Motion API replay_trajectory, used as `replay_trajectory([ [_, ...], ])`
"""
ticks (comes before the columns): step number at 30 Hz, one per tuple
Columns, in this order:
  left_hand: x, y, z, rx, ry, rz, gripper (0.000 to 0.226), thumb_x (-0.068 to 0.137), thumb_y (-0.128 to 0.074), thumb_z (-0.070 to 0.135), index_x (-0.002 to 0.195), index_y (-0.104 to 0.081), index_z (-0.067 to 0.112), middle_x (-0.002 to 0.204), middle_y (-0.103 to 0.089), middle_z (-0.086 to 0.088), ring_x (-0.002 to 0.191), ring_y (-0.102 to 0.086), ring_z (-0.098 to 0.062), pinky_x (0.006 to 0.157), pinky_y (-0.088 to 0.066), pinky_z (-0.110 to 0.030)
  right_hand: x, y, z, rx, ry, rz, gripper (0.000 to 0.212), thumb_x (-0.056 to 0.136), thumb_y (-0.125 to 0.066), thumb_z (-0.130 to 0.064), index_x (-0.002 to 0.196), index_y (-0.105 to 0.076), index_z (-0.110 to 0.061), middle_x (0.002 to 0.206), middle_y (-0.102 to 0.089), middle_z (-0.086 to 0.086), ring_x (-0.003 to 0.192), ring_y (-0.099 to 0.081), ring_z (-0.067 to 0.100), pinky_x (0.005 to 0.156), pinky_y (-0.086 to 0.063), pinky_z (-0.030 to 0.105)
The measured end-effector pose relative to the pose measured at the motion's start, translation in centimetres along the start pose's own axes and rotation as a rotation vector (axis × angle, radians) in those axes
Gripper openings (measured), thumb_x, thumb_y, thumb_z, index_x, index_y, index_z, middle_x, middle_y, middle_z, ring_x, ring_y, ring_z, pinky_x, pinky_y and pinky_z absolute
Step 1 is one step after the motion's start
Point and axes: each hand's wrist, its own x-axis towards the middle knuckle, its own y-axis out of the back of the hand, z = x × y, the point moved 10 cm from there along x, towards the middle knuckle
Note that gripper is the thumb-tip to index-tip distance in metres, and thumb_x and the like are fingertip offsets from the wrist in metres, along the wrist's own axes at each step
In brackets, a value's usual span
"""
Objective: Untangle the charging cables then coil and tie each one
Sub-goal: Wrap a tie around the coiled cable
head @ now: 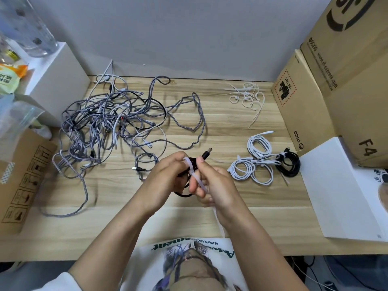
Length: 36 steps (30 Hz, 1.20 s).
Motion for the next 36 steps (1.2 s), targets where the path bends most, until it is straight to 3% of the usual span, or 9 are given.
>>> replay_trajectory([
  [6,-0.3,-0.7,1.1,0.009,-0.055,-0.046,0.034,0.088,-0.06,0.031,0.073,-0.043,0.006,0.05,-0.053,-0.002,0.047,-0.053,-0.012,0.047,-0.03,-0.023,-0.2,-0.3,-0.5,-0.058,0.035,-0.014,0.05,0.097,-0.041,-0.025,0.052,-0.051,-0.008,0.043,-0.031,-0.001,0.032,-0.02,0.002,0.034,-0.016,0.012],
  [10,0.4,-0.2,0.0,-0.041,0.006,-0.013,0.027,0.082,-0.054,0.026,0.067,-0.041,0.009,0.046,-0.045,0.001,0.044,-0.042,-0.012,0.049,-0.025,-0.027,-0.3,-0.6,-0.8,-0.164,0.094,-0.028,0.035,0.09,-0.042,-0.01,0.057,-0.054,-0.012,0.042,-0.033,-0.009,0.032,-0.024,0.0,0.036,-0.02,0.011],
  [13,0.7,0.2,-0.9,-0.025,0.014,0.005,0.032,0.086,-0.062,0.028,0.067,-0.042,0.01,0.05,-0.043,-0.004,0.054,-0.034,-0.02,0.053,-0.027,-0.031,-0.4,-0.4,-1.7,-0.388,0.214,0.06,0.03,0.074,-0.045,-0.027,0.045,-0.052,-0.021,0.037,-0.038,-0.012,0.04,-0.035,0.001,0.046,-0.027,0.017],
  [21,1.4,0.5,-0.3,0.029,-0.027,0.021,0.031,0.082,-0.051,0.037,0.054,-0.051,0.025,0.053,-0.037,0.004,0.052,-0.033,-0.015,0.05,-0.035,-0.024,-1.8,-0.8,-4.0,-0.542,0.43,0.115,0.034,0.078,-0.044,-0.032,0.051,-0.029,-0.016,0.051,-0.028,-0.003,0.053,-0.028,0.009,0.053,-0.025,0.034],
  [25,1.7,2.1,-0.1,0.084,-0.054,0.138,0.035,0.074,-0.059,0.053,0.062,-0.053,0.02,0.057,-0.04,-0.011,0.056,-0.041,-0.027,0.054,-0.037,-0.045,-1.9,-0.5,-4.1,-0.387,0.422,0.058,0.037,0.08,-0.051,-0.031,0.046,-0.041,-0.022,0.05,-0.036,-0.008,0.051,-0.034,0.005,0.053,-0.027,0.022],
  [27,1.8,2.5,-0.5,0.106,-0.044,0.147,0.038,0.071,-0.058,0.057,0.064,-0.054,0.019,0.061,-0.043,-0.014,0.058,-0.043,-0.029,0.055,-0.039,-0.055,-2.5,-0.4,-4.9,-0.328,0.498,0.032,0.036,0.08,-0.056,-0.024,0.045,-0.047,-0.024,0.068,-0.051,-0.004,0.063,-0.048,0.003,0.063,-0.035,0.016],
  [31,1.4,1.7,0.2,0.166,-0.108,0.13,0.038,0.073,-0.056,0.056,0.079,-0.061,0.019,0.067,-0.051,-0.018,0.063,-0.042,-0.029,0.062,-0.037,-0.046,-3.4,-0.6,-6.5,-0.113,0.587,-0.112,0.024,0.08,-0.059,-0.017,0.057,-0.065,-0.019,0.109,-0.063,0.003,0.101,-0.058,0.003,0.085,-0.04,0.012],
  [33,1.1,1.4,1.1,0.233,-0.152,0.146,0.043,0.071,-0.053,0.052,0.079,-0.056,0.01,0.069,-0.05,-0.02,0.065,-0.041,-0.026,0.063,-0.036,-0.041,-3.7,-0.9,-6.9,0.058,0.612,-0.223,0.022,0.082,-0.059,-0.028,0.067,-0.07,-0.016,0.097,-0.069,0.004,0.104,-0.059,0.017,0.09,-0.041,0.022],
  [36,0.5,1.0,2.2,0.348,-0.201,0.145,0.036,0.075,-0.055,0.051,0.068,-0.048,0.016,0.058,-0.046,0.002,0.06,-0.036,-0.011,0.057,-0.031,-0.031,-3.6,-0.7,-6.8,0.315,0.557,-0.302,0.036,0.085,-0.055,-0.047,0.074,-0.069,-0.016,0.071,-0.066,-0.001,0.08,-0.059,0.024,0.082,-0.045,0.031],
])
